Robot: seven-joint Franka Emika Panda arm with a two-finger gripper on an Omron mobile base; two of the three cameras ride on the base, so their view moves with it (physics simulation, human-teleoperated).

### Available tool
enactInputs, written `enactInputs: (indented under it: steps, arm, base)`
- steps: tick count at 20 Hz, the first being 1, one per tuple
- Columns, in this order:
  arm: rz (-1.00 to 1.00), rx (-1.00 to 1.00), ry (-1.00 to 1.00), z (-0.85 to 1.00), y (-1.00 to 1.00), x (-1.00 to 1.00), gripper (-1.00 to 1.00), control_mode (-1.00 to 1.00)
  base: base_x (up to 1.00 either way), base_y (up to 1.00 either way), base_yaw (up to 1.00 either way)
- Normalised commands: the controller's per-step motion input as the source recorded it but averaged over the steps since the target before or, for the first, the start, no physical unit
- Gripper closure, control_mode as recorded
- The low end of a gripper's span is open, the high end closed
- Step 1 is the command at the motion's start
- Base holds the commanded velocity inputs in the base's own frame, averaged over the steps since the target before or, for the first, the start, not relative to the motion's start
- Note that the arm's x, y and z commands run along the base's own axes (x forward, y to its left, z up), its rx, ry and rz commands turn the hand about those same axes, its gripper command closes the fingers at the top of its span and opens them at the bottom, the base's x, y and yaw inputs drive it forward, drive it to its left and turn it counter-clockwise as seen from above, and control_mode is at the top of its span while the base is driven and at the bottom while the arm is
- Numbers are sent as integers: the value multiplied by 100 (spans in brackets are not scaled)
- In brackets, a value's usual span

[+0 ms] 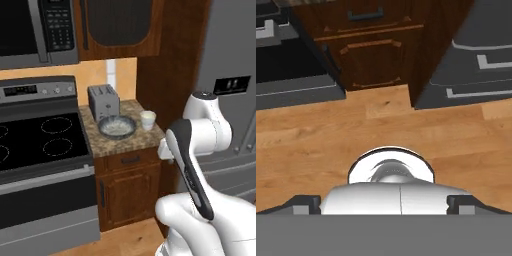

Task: Grab a lemon wedge from the fridge and one ice cube from the ice bowl, and put them in the glass of lemonade.

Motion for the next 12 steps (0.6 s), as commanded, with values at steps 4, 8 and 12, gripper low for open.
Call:
enactInputs:
  steps: [4, 8, 12]
  arm:
    - [0, 0, 0, 0, 0, 0, -100, 100]
    - [0, 0, 0, 0, 0, 0, -100, 100]
    - [0, 0, 0, 0, 0, 0, -100, 100]
  base:
    - [-21, -100, 4]
    - [0, -100, 18]
    - [0, -98, 6]
